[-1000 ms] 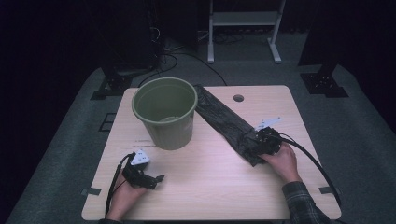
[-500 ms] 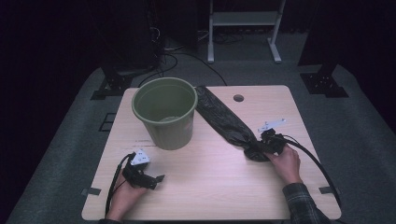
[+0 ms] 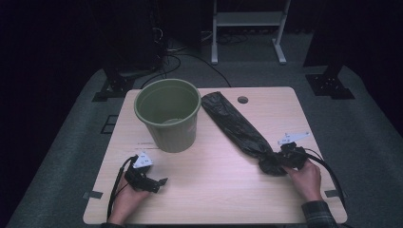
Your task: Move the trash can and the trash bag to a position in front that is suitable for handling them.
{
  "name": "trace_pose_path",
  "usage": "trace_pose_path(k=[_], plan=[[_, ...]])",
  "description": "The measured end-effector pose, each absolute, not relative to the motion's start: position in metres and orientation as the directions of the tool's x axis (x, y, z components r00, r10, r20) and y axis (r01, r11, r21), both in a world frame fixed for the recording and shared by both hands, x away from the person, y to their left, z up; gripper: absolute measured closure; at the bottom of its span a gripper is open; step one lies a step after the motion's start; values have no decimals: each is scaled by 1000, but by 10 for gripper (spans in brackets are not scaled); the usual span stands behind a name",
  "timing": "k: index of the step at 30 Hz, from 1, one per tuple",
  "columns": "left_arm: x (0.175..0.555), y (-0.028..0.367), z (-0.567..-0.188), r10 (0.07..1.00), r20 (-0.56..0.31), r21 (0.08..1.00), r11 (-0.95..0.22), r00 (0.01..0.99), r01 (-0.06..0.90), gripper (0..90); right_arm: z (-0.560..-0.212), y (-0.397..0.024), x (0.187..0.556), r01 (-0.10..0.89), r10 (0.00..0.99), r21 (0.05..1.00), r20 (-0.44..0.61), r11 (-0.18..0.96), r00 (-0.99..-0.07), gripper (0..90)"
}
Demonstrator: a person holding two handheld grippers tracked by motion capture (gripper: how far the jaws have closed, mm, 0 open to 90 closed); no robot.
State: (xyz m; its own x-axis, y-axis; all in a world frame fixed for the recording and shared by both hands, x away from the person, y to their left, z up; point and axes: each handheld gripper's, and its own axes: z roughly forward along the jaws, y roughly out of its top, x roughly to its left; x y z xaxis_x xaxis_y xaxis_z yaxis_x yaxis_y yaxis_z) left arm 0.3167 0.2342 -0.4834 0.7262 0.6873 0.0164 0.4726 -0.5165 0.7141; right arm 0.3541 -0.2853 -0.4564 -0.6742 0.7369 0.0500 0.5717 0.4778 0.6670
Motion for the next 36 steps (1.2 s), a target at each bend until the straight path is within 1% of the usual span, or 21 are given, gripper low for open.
trace_pose_path(k=[4,5,6,10,13,14,19,21,23,25,26,29,31,32,35,36], plan=[[317,234,-483,687,16,714,-517,727,472,0,-460,-294,336,575,743,649,24,498,-669,891],[317,234,-483,687,16,714,-517,727,472,0,-460,-294,336,575,743,649,24,498,-669,891],[317,234,-483,687,16,714,-517,727,472,0,-462,-300,326,582,745,641,24,500,-666,891],[316,234,-483,685,16,714,-518,728,472,0,-464,-310,310,590,750,637,28,496,-661,888],[316,234,-483,685,16,713,-518,728,472,0,-465,-313,303,589,752,636,22,498,-658,888],[316,234,-483,685,16,714,-518,728,472,0,-465,-317,294,592,755,633,16,499,-655,887],[316,234,-483,685,17,713,-519,728,472,0,-466,-323,280,595,756,632,21,497,-654,875],[316,234,-483,686,18,712,-519,728,472,0,-466,-326,274,599,757,631,27,493,-652,752],[316,234,-483,686,17,712,-519,728,472,0,-463,-326,272,602,771,636,17,482,-636,562],[316,233,-483,686,17,713,-518,727,473,0,-456,-326,272,603,780,649,22,465,-626,411],[316,233,-483,687,17,712,-518,727,473,0,-450,-326,272,594,786,666,19,452,-618,359],[316,233,-483,686,17,713,-518,727,473,0,-439,-321,279,581,794,692,19,429,-608,238],[316,233,-483,686,17,713,-518,727,473,0,-436,-319,283,571,791,701,17,426,-612,223],[316,233,-483,686,17,712,-518,727,473,0,-434,-312,293,553,784,716,13,427,-621,159],[316,233,-483,686,17,712,-518,727,473,0,-432,-300,308,542,777,724,15,425,-630,126],[316,233,-483,687,17,713,-518,727,473,0,-432,-295,315,540,773,729,23,420,-633,126]])
